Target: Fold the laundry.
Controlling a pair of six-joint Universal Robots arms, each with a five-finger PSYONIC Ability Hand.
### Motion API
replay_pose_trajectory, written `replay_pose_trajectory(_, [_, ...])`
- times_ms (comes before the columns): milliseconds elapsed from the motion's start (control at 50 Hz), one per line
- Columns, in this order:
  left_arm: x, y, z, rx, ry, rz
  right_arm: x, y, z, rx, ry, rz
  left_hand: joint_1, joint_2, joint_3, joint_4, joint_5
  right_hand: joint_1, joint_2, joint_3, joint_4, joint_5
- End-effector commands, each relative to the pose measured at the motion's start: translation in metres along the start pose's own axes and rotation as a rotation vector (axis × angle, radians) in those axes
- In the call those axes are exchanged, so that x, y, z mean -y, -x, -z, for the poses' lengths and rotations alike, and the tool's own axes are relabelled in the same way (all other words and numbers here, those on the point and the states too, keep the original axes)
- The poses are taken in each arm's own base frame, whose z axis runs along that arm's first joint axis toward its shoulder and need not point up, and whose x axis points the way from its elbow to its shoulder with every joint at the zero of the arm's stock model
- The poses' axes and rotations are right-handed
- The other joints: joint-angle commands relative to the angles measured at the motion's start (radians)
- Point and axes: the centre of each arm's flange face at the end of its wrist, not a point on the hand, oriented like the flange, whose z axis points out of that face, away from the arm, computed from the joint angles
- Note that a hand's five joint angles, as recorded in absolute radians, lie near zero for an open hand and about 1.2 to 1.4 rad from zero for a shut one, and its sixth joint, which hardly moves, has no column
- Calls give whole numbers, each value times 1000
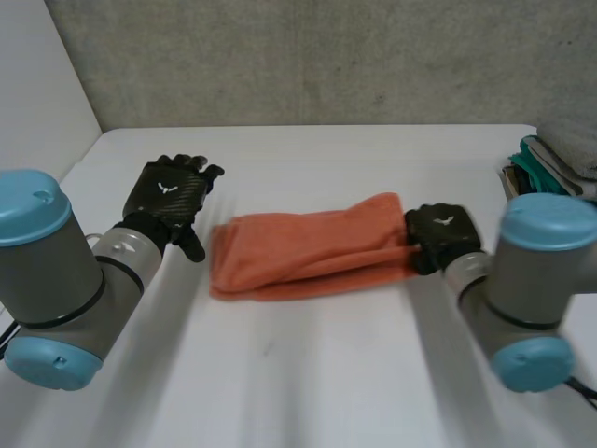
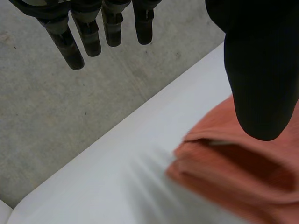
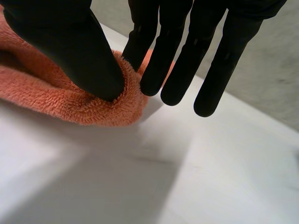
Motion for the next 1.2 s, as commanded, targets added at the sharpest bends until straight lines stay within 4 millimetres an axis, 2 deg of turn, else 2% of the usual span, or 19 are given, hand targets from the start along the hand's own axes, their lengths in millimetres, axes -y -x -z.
replay_pose_trajectory(20, [5,4,5,9,-8,15,10,-33,13,-20,-7,177,-11,10,11,12,-41,301,228,216,203,239])
replay_pose_trajectory(80, [6,5,7,12,-11,21,22,-28,14,-9,-51,239,-11,10,11,12,-41,301,228,216,203,239])
replay_pose_trajectory(140, [8,7,11,20,-16,31,47,-7,16,20,-155,299,-11,10,11,12,-41,301,228,216,203,239])
replay_pose_trajectory(200, [11,10,13,28,-22,37,72,26,21,92,-291,322,-11,10,11,12,-41,301,228,216,203,239])
replay_pose_trajectory(220, [12,12,15,34,-26,42,76,49,24,157,-348,333,-11,10,11,12,-41,301,228,216,203,239])
replay_pose_trajectory(280, [15,16,17,45,-33,51,73,86,29,293,-425,361,-11,10,11,12,-41,301,228,216,203,239])
replay_pose_trajectory(300, [17,19,18,56,-38,59,66,109,34,392,-465,386,-11,10,11,12,-41,301,228,216,203,239])
replay_pose_trajectory(380, [21,28,19,83,-51,83,39,152,41,632,-507,440,-11,10,11,12,-41,301,228,216,203,239])
replay_pose_trajectory(440, [23,33,19,98,-56,107,30,164,37,687,-500,446,-11,10,11,12,-41,301,228,216,203,239])
replay_pose_trajectory(460, [23,34,18,100,-59,119,31,166,31,674,-480,432,-11,10,11,12,-41,301,228,216,203,239])
replay_pose_trajectory(480, [24,35,18,100,-59,127,33,165,27,655,-467,422,-11,10,11,12,-41,100,28,15,2,38])
replay_pose_trajectory(540, [29,36,15,96,-72,136,49,148,14,525,-385,332,-11,10,11,12,-41,-921,-993,-1006,-1018,-982])
replay_pose_trajectory(680, [41,26,8,53,-77,143,79,105,12,405,-295,-33,-11,10,11,12,-41,-921,-993,-1006,-1018,-982])
replay_pose_trajectory(700, [46,20,7,31,-78,146,87,90,12,391,-299,-114,-11,10,11,12,-41,-921,-993,-1006,-1018,-982])
replay_pose_trajectory(760, [54,10,6,-9,-78,159,98,66,12,364,-301,-210,-11,10,11,12,-41,-921,-993,-1006,-1018,-982])
replay_pose_trajectory(860, [61,-32,4,-179,-44,206,81,40,-4,336,-180,-275,-11,10,11,12,-41,-921,-993,-1006,-1018,-982])
replay_pose_trajectory(940, [54,-59,1,-266,37,238,66,32,-21,328,-62,-292,-11,10,11,12,-41,-921,-993,-1006,-1018,-982])
replay_pose_trajectory(1020, [38,-72,-3,-279,151,255,51,32,-36,352,54,-316,-11,10,11,12,-41,-921,-993,-1006,-1018,-982])
replay_pose_trajectory(1200, [-5,-68,-18,-154,344,225,20,54,-53,441,205,-322,-11,10,11,12,-41,-921,-993,-1006,-1018,-982])
